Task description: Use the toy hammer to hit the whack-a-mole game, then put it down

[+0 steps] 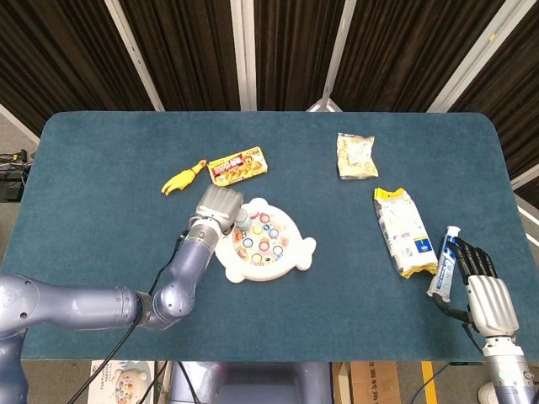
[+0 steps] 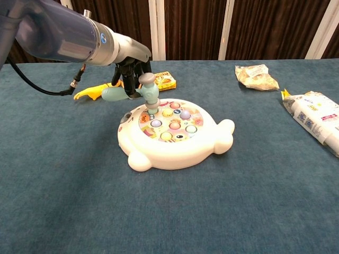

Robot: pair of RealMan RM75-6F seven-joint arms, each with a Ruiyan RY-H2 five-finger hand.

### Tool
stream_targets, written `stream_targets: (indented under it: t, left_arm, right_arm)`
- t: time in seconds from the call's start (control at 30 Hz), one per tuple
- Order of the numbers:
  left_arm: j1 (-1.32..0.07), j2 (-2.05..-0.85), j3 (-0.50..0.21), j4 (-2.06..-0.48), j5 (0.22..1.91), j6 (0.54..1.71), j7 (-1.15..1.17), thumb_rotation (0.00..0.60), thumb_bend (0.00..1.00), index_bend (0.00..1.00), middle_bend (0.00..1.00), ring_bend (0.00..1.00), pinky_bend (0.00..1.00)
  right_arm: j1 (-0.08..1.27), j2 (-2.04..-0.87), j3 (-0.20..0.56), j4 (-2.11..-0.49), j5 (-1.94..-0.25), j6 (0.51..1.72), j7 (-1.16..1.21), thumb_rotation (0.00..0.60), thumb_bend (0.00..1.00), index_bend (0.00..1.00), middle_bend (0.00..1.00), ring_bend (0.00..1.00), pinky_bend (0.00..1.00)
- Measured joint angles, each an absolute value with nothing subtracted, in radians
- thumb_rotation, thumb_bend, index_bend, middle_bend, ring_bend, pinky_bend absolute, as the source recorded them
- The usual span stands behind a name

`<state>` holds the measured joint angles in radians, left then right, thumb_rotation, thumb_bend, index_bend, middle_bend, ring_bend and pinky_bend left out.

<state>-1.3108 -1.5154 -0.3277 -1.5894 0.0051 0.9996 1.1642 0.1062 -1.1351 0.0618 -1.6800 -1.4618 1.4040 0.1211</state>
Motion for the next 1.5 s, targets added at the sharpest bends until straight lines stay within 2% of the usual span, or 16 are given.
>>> stream_targets:
  t: [0.77,1.5]
  left_arm:
    - [-1.329,-1.543,-0.248,-1.548,0.02,0.987,1.118,0.6,0.81,0.62,0.51,0.37,0.52]
    - [-1.378,-1.512,-0.284,-1.583,-0.006,0.985,1.086,0.6,0.82,0.62,0.51,0.37,0.52]
  right_arm:
    - [0.106,-1.133,0.062,-1.679,-1.46,1.402,0.127,0.6,0.29,0.0,0.0,0.0,0.0]
    - [0.106,-1.131,0.061,-1.678,-1.463,1.401,0.138,0.6,0.29,0.0,0.0,0.0,0.0]
